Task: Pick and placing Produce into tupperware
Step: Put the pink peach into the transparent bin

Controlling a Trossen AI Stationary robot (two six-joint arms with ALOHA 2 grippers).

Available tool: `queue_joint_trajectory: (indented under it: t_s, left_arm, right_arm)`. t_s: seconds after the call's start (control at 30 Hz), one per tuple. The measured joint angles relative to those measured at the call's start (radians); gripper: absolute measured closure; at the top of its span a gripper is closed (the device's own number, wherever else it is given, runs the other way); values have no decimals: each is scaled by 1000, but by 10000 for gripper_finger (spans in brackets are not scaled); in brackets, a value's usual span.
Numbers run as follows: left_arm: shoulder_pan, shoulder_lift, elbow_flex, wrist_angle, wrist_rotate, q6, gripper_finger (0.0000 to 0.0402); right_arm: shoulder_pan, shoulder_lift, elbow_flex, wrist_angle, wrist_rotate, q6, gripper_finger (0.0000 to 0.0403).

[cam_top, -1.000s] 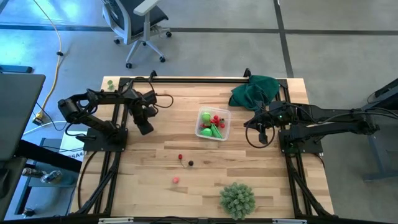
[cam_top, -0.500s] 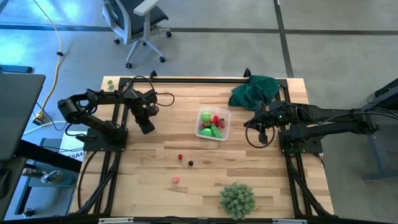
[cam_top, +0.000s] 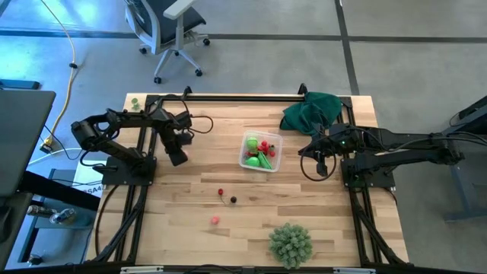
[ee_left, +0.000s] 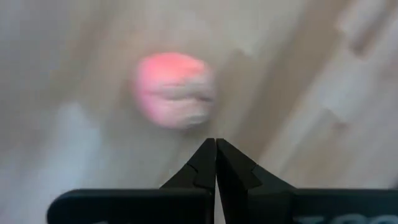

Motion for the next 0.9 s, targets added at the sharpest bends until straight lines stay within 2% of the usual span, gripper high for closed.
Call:
queue_joint_trajectory:
  t_s: [0.2,0.43,0.53,0.67,0.77,0.83,0.9]
  left_arm:
    - [-2,0,0,-11,194,101,401]
    - [-44,0,0,-9,317,158,401]
    - [-71,0,8,-5,335,160,401]
    - [-126,0,58,4,313,160,401]
    - [-183,0,134,6,251,160,401]
    - [-220,0,195,-14,153,167,401]
    - [-257,0,261,-69,-1,189,401]
  right_arm:
    - [0,0,0,0,0,0,379]
    - [0,0,0,0,0,0,379]
    - [0,0,0,0,0,0,379]
    - [0,0,0,0,0,0,379]
    - [0,0,0,0,0,0,379]
    - [0,0,0,0,0,0,379]
    - [0,0,0,0,0,0,379]
